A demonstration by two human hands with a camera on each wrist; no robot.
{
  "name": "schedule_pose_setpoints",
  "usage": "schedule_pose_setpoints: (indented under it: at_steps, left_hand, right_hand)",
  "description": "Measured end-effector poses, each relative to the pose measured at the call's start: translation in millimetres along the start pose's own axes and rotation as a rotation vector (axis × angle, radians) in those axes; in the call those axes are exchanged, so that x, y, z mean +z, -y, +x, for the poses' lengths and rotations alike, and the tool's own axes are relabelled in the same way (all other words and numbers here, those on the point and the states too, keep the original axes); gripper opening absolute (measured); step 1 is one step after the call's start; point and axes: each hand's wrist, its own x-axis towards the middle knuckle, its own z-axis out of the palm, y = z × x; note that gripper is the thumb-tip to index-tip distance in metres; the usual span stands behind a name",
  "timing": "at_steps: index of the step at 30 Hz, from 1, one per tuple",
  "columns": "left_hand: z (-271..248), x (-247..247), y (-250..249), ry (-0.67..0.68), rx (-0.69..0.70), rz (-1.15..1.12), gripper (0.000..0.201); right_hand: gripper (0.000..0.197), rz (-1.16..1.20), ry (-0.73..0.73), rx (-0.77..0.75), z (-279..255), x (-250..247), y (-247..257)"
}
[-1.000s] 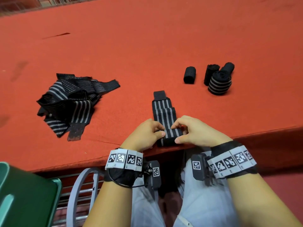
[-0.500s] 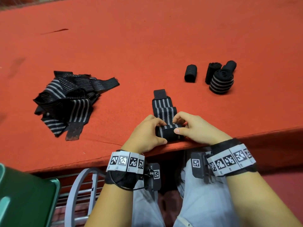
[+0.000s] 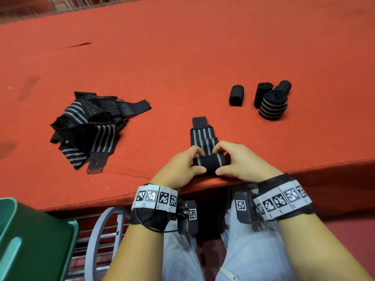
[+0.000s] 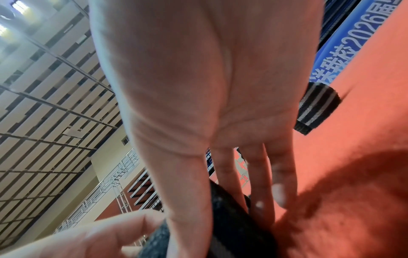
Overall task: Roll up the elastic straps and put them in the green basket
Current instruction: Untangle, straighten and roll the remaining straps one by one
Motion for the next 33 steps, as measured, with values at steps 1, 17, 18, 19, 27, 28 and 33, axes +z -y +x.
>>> schedule_pose_setpoints:
  at_steps: [1, 17, 18, 19, 27, 28, 33]
  left_hand:
    - [-1.1, -0.1, 0.3, 0.014, -0.008, -0.025, 0.03]
    - [8.4, -2.0, 1.7, -0.178, 0.106, 0.028, 0.036]
    - [11.4, -0.9, 2.4, -0.158, 0.104, 0.022, 0.037]
    - [13.8, 0.0, 3.2, -0.136, 0.092, 0.015, 0.037]
    - [13.3, 0.8, 5.0, -0.046, 0.011, -0.079, 0.044]
    - [13.5, 0.5, 6.0, -0.035, 0.013, -0.085, 0.05]
    - [16.5, 1.4, 13.3, 0.03, 0.016, -0.021, 0.079]
  right_hand:
    - [0.044, 0.019, 0.023, 0.01, -2.4, -2.1, 0.0]
    - [0.033, 0.042, 0.035, 0.024, -4.0, -9.0, -3.7]
    - [0.034, 0.043, 0.027, 0.023, -3.8, -9.6, -3.4]
    - [0.034, 0.042, 0.02, 0.019, -3.9, -10.3, -2.8]
    - [0.028, 0.048, 0.063, -0.045, 4.5, -10.8, -9.3]
    - [0.028, 0.046, 0.067, -0.045, 5.6, -11.0, -10.2]
    - [0.026, 0.075, 0.083, 0.029, 6.0, -12.7, -8.5]
